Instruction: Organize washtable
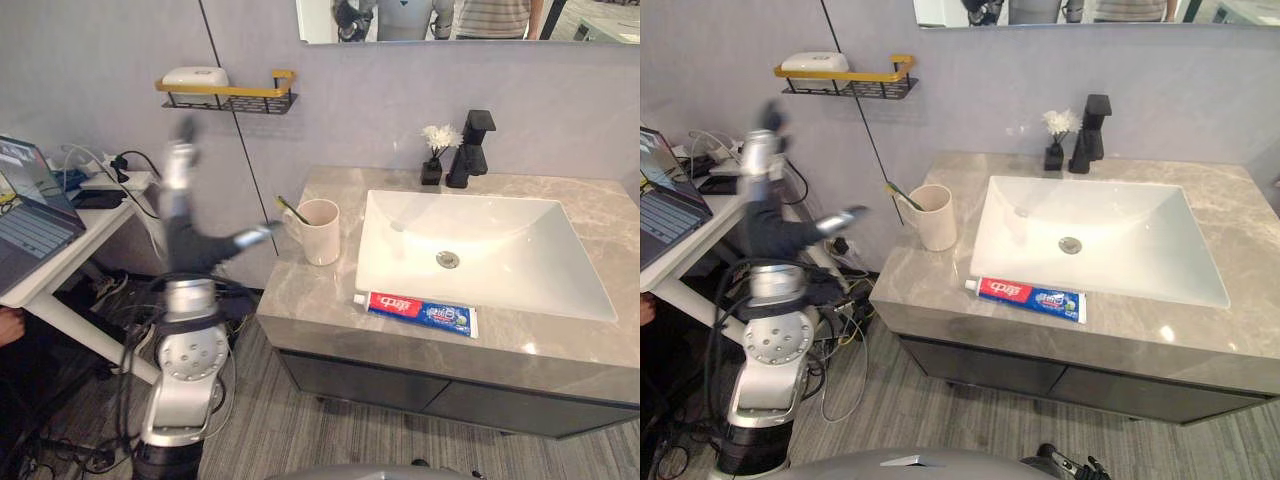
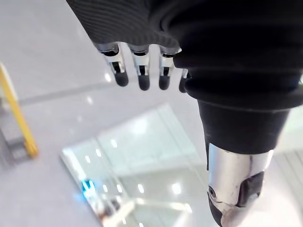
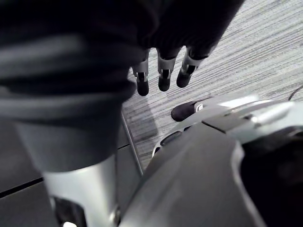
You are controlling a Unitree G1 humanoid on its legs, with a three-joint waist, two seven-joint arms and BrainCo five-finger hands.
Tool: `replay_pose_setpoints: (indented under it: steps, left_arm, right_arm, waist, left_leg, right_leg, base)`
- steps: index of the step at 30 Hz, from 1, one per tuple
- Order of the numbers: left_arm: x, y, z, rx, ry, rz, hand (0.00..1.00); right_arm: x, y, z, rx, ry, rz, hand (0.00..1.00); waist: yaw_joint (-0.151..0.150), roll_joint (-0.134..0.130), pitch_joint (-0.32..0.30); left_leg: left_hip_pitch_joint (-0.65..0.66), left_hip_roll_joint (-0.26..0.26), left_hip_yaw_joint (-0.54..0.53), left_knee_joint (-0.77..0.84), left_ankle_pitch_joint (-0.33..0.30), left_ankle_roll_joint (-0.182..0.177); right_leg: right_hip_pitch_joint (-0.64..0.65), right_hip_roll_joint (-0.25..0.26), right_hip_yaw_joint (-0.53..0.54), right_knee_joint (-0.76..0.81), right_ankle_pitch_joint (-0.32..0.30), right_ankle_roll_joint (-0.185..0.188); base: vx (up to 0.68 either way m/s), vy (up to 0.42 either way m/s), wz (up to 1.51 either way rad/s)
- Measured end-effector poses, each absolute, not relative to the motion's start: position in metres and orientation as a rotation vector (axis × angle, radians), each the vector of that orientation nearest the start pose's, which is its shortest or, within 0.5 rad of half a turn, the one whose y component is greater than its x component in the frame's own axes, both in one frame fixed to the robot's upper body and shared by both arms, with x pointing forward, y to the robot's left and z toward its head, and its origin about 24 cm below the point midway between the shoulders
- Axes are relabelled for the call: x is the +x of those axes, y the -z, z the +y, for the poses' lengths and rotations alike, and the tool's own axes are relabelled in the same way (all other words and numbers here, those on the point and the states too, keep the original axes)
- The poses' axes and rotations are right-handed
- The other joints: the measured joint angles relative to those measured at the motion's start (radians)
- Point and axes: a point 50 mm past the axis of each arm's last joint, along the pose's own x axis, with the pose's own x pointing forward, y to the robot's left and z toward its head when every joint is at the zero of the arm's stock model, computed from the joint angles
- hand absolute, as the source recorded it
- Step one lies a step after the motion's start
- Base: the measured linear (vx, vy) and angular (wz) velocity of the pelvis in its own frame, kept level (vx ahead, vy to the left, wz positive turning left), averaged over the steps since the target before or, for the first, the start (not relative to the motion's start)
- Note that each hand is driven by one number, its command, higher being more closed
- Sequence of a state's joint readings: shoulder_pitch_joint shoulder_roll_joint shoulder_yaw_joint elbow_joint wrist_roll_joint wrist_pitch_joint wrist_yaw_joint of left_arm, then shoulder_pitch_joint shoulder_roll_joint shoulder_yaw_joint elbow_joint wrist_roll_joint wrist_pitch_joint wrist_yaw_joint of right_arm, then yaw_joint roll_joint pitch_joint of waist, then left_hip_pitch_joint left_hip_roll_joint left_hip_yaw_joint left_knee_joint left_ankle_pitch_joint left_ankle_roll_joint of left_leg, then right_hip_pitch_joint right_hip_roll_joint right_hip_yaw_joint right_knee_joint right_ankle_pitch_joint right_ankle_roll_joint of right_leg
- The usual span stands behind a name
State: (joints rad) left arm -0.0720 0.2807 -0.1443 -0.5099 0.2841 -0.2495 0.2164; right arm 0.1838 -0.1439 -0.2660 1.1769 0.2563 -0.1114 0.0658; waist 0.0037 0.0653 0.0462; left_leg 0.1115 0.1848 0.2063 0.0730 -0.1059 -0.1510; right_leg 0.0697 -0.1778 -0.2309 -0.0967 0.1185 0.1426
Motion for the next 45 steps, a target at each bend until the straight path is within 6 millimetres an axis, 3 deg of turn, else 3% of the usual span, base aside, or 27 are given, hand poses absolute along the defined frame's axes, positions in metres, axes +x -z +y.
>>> replay_pose_setpoints:
  steps: [3,10,23,29,33,40,45]
  left_arm:
    - [0.215,-0.191,0.104,0.466,0.257,-0.912,0.00]
    - [0.208,-0.195,0.057,0.603,0.625,-0.992,0.00]
    - [0.215,-0.165,-0.003,0.699,0.873,-0.909,0.00]
    - [0.231,-0.143,-0.009,0.764,0.878,-0.785,0.00]
    - [0.234,-0.142,-0.008,0.778,0.865,-0.771,0.00]
    - [0.249,-0.112,0.008,0.822,0.826,-0.607,0.00]
    - [0.253,-0.102,0.018,0.843,0.809,-0.547,0.00]
  right_arm:
    - [0.029,0.166,-0.238,0.255,0.477,1.153,0.00]
    - [0.028,0.165,-0.238,0.275,0.473,1.151,0.00]
    - [0.031,0.165,-0.237,0.287,0.467,1.142,0.00]
    - [0.033,0.166,-0.236,0.290,0.467,1.140,0.00]
    - [0.033,0.166,-0.235,0.307,0.486,1.133,0.00]
    - [0.036,0.166,-0.235,0.315,0.501,1.124,0.00]
    - [0.037,0.166,-0.233,0.321,0.497,1.131,0.00]
  waist:
    - [-0.006,0.004,-0.003]
    - [-0.012,0.003,-0.002]
    - [-0.025,0.001,-0.002]
    - [-0.030,-0.003,0.001]
    - [-0.038,-0.009,0.004]
    - [-0.051,-0.017,0.018]
    - [-0.051,-0.022,0.022]
  left_leg:
    - [0.000,0.000,0.000,0.000,0.001,-0.001]
    - [0.000,-0.001,0.000,0.000,0.001,-0.001]
    - [-0.017,-0.001,0.006,0.001,0.002,-0.002]
    - [-0.019,-0.001,0.009,0.004,0.002,-0.002]
    - [-0.019,-0.001,0.010,0.004,0.002,-0.002]
    - [0.005,-0.001,0.031,-0.006,-0.004,-0.005]
    - [0.008,-0.001,0.029,-0.014,-0.004,-0.005]
  right_leg:
    - [0.000,0.000,0.000,0.003,0.000,0.000]
    - [-0.001,-0.001,0.000,0.004,0.000,0.000]
    - [-0.021,-0.002,0.003,0.004,0.002,0.002]
    - [-0.032,-0.001,0.010,0.004,0.003,0.002]
    - [-0.032,-0.001,0.011,0.004,0.003,0.002]
    - [-0.027,0.000,0.021,-0.003,0.000,-0.003]
    - [-0.027,0.000,0.019,-0.003,-0.001,-0.003]
  base:
    - [0.00,0.000,0.00]
    - [0.00,0.000,0.00]
    - [0.00,0.000,-0.01]
    - [0.00,0.000,0.00]
    - [0.00,0.000,0.00]
    - [0.00,0.003,-0.07]
    - [0.01,0.002,-0.01]
